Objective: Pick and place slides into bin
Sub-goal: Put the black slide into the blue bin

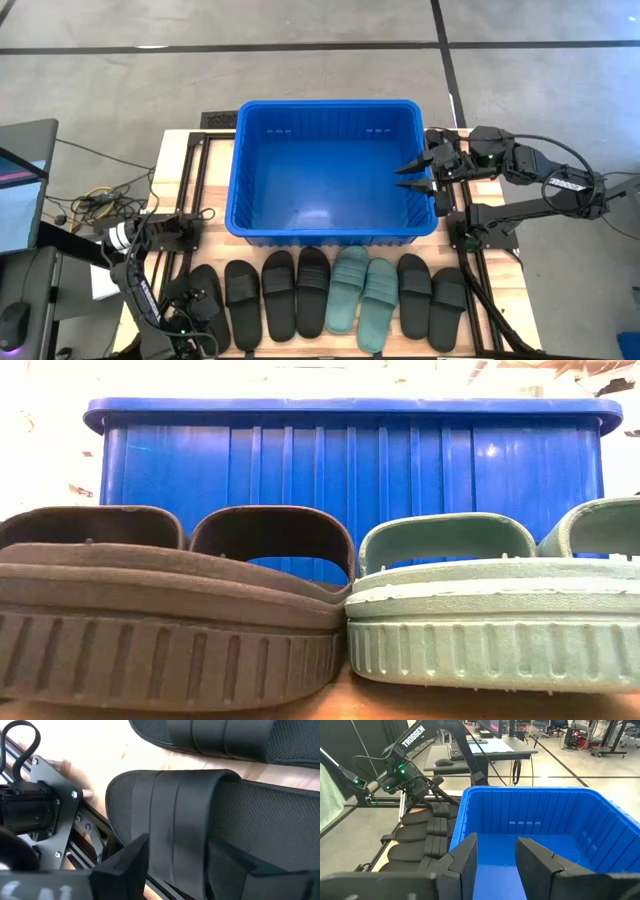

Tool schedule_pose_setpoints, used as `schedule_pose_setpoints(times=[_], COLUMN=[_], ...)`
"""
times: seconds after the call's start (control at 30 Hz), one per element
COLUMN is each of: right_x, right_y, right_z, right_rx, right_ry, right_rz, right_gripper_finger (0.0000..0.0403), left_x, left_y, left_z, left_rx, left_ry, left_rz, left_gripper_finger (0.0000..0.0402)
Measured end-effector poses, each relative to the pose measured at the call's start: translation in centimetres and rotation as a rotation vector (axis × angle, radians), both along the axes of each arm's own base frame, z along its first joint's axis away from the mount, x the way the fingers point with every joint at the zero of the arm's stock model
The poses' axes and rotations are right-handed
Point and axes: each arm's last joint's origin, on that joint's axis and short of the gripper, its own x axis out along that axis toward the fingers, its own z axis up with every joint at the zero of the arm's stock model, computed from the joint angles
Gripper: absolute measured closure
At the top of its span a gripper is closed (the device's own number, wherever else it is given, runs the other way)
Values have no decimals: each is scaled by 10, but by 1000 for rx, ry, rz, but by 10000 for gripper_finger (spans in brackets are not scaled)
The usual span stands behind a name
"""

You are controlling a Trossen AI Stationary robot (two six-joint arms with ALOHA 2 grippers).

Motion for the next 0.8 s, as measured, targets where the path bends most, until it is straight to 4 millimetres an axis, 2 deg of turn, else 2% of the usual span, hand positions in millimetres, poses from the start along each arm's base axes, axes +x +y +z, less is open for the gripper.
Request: schedule_pose_setpoints(times=[0.27, 0.8], right_x=[0, 0], right_y=[0, 0], right_z=[1, 1], right_rx=[-1, 16], right_ry=[-8, -6], right_rz=[0, -5], right_gripper_finger=[283, 283], left_x=[-4, -1], left_y=[-2, 9], left_z=[0, -10], left_rx=[8, 51], left_ry=[-44, -10], left_rz=[14, 36], left_gripper_finger=[255, 256])
